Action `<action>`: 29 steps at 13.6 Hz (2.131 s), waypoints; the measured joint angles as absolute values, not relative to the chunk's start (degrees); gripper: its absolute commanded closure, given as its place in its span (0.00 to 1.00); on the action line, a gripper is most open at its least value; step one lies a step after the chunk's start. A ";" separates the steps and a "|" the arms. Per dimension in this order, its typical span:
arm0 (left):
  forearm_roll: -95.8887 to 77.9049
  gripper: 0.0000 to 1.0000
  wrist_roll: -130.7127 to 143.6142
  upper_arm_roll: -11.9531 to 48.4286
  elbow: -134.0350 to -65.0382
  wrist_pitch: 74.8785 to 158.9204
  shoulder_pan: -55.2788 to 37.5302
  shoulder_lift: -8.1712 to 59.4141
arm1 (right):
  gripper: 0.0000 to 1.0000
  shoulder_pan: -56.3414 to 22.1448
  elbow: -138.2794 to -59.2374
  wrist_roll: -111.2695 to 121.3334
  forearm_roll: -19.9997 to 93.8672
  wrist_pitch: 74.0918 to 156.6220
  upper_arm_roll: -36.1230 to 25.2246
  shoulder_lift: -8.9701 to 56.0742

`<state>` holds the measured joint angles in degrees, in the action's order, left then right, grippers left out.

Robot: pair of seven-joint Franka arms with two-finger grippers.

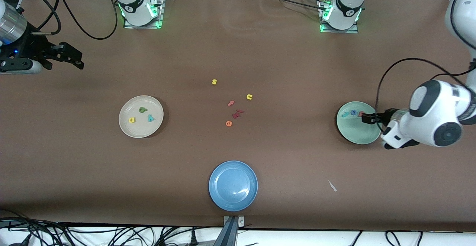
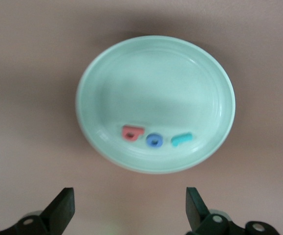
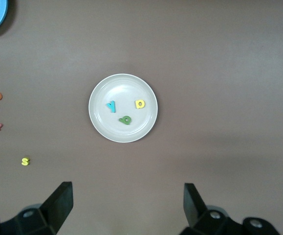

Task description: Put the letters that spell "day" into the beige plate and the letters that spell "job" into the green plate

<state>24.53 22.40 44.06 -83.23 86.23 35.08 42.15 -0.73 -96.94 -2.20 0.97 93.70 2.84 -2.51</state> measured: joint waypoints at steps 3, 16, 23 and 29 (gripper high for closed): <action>24.53 0.00 21.36 44.54 -75.38 81.23 33.08 40.83 | 0.00 -0.73 -96.94 -2.21 0.97 93.67 2.84 -2.47; 18.66 0.00 22.86 47.21 -67.06 79.88 32.56 36.18 | 0.00 -0.69 -96.82 -2.18 0.97 93.62 2.66 -2.12; 19.34 0.00 28.85 47.20 -66.90 79.88 32.25 35.93 | 0.00 -0.71 -96.82 -2.15 0.97 93.57 2.75 -2.00; 17.13 0.00 29.56 36.69 -66.13 79.91 23.53 34.42 | 0.00 -0.73 -96.82 -2.15 0.97 93.52 2.83 -1.98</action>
<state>17.13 29.56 36.69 -66.13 79.91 23.53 34.42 -0.73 -96.82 -2.15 0.97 93.52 2.83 -1.98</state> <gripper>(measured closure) 0.000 0.000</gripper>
